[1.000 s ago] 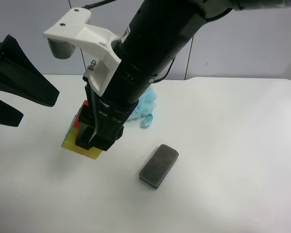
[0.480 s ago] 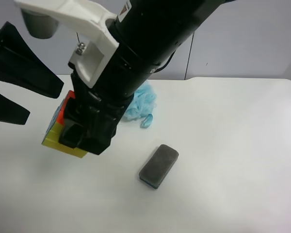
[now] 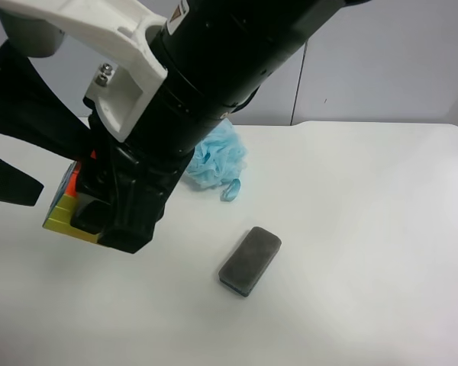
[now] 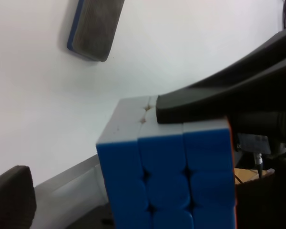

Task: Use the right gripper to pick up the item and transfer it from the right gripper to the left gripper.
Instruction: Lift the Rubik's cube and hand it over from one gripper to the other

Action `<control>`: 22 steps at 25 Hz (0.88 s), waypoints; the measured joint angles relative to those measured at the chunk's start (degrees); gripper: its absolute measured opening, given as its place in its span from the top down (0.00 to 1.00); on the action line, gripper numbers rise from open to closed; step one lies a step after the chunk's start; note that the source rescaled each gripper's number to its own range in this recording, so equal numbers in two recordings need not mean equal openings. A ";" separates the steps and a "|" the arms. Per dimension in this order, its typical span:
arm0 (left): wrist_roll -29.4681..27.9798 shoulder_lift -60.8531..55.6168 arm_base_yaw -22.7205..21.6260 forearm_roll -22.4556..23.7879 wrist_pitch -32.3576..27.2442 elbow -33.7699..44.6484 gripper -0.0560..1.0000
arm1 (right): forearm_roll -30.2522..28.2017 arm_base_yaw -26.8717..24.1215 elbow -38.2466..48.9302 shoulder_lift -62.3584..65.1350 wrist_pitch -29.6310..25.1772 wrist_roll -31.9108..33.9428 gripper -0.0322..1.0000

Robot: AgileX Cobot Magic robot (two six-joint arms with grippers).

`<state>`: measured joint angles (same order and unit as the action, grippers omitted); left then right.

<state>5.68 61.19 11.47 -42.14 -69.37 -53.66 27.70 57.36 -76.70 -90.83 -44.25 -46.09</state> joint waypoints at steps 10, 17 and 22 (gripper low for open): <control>-2.37 0.00 0.00 0.00 -0.05 0.00 0.00 | 2.91 0.00 0.00 0.00 2.87 0.41 0.96; -2.37 0.00 0.00 0.00 -0.05 0.00 0.00 | 4.15 0.00 0.00 0.19 3.26 0.41 0.96; -2.37 0.00 0.00 0.00 -0.05 0.00 0.36 | 4.45 0.00 0.00 0.68 3.41 0.41 0.96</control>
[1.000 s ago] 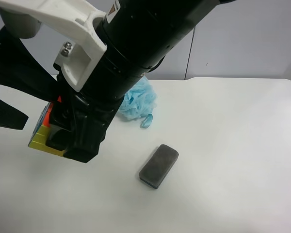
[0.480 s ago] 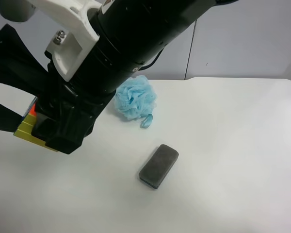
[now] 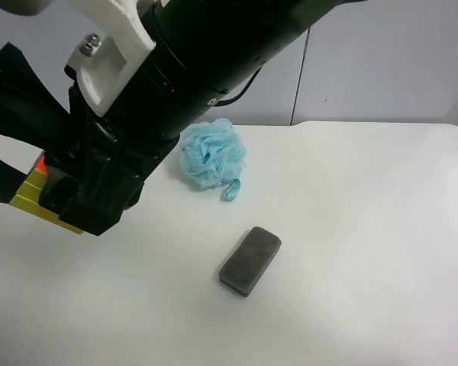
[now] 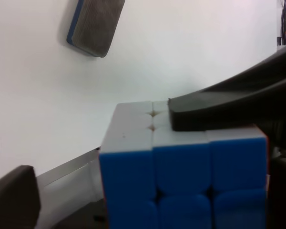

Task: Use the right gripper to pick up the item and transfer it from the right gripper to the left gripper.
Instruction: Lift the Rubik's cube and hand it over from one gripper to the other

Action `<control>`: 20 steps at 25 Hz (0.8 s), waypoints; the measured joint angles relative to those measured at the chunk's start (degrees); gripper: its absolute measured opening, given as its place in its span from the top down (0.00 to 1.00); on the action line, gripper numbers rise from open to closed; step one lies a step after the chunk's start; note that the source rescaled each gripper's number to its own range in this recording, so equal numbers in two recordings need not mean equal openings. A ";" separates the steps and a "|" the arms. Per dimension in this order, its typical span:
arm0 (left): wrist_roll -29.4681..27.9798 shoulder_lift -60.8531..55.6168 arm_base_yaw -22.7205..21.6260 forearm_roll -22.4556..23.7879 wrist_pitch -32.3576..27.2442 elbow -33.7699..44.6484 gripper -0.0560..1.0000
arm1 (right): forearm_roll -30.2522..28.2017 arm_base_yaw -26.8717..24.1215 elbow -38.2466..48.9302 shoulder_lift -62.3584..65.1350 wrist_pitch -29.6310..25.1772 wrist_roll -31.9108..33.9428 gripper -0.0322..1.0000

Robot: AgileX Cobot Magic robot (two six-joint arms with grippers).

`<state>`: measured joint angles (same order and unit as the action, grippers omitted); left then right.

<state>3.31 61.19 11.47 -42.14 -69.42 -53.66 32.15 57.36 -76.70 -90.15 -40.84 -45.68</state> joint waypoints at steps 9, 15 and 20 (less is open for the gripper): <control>-0.37 0.00 0.00 -2.08 0.00 -0.40 0.93 | 0.12 0.00 0.00 -0.12 0.37 0.00 0.96; -0.37 0.00 0.00 -2.03 -0.05 -0.43 0.93 | 0.12 0.00 0.00 -0.12 0.41 0.00 0.96; -0.24 0.12 0.00 -0.36 -0.10 -0.43 0.93 | 0.12 0.00 0.00 0.04 -2.01 0.00 0.14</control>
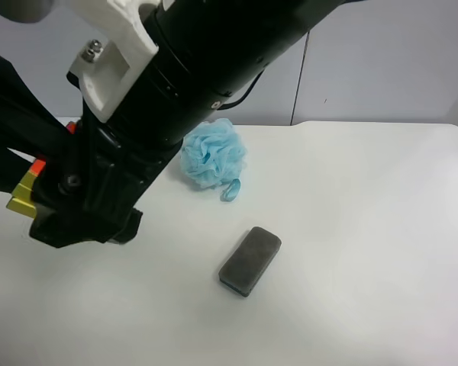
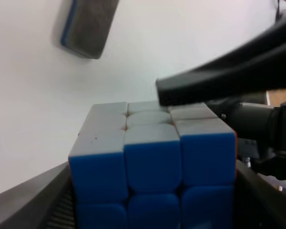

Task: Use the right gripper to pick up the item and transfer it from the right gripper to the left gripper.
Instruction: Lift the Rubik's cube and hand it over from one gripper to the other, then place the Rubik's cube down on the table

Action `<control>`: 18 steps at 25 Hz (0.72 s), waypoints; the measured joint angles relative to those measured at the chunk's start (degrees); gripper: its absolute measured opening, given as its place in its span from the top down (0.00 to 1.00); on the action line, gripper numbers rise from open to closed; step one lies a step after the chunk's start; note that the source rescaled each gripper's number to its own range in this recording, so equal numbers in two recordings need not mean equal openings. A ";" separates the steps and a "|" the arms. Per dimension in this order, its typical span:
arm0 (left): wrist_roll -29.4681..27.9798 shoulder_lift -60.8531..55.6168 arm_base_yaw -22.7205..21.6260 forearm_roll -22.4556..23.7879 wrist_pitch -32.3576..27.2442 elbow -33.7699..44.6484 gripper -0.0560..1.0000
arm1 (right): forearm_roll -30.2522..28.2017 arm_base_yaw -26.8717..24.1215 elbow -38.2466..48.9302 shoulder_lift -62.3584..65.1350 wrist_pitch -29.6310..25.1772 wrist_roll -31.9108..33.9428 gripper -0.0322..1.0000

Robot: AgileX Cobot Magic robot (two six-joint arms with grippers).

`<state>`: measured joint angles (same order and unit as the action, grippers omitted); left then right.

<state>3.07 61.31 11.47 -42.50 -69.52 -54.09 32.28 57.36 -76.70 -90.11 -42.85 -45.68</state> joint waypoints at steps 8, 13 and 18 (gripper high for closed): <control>0.00 0.00 0.00 0.12 0.00 0.00 0.93 | -5.04 0.00 0.00 2.44 -1.86 2.32 0.01; 0.00 0.00 0.00 -0.02 0.00 0.00 0.93 | -14.66 0.00 0.00 7.86 -10.21 10.30 0.00; 0.06 0.00 0.00 -0.49 0.00 0.00 0.93 | -21.94 0.00 0.00 12.31 -22.54 19.69 0.00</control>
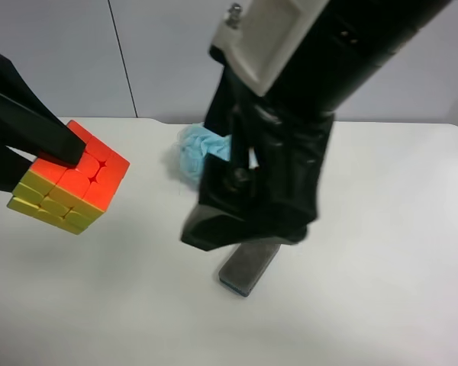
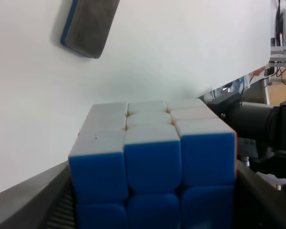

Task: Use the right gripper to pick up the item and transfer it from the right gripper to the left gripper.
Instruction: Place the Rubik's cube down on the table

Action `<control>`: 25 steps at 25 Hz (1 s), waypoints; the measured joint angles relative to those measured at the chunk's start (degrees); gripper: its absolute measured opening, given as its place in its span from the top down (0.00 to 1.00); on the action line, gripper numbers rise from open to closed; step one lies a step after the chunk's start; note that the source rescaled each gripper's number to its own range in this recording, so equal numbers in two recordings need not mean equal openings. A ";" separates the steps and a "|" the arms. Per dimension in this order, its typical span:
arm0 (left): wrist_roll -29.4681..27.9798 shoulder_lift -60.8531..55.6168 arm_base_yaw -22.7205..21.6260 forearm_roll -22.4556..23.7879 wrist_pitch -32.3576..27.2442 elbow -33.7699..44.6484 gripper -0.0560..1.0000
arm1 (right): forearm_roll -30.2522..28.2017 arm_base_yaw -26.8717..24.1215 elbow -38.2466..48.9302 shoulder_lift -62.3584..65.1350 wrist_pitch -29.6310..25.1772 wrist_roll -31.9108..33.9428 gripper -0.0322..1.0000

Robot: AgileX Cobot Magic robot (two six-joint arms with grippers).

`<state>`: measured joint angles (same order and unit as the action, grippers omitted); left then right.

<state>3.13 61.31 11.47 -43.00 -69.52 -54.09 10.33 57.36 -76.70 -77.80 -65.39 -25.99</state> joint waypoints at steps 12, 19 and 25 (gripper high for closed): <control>0.88 0.00 0.00 -0.18 0.00 0.00 0.93 | -3.99 0.00 11.40 14.95 -4.25 11.48 0.00; 1.22 0.00 0.00 -0.18 0.00 0.00 0.93 | -7.89 0.00 26.25 32.26 -4.42 18.95 0.00; 1.54 0.00 0.00 -0.18 0.00 0.00 0.93 | -9.69 0.00 39.76 52.48 -3.03 25.29 0.00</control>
<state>4.67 61.31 11.47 -43.17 -69.52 -54.09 0.64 57.36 -36.94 -25.33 -68.42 -0.70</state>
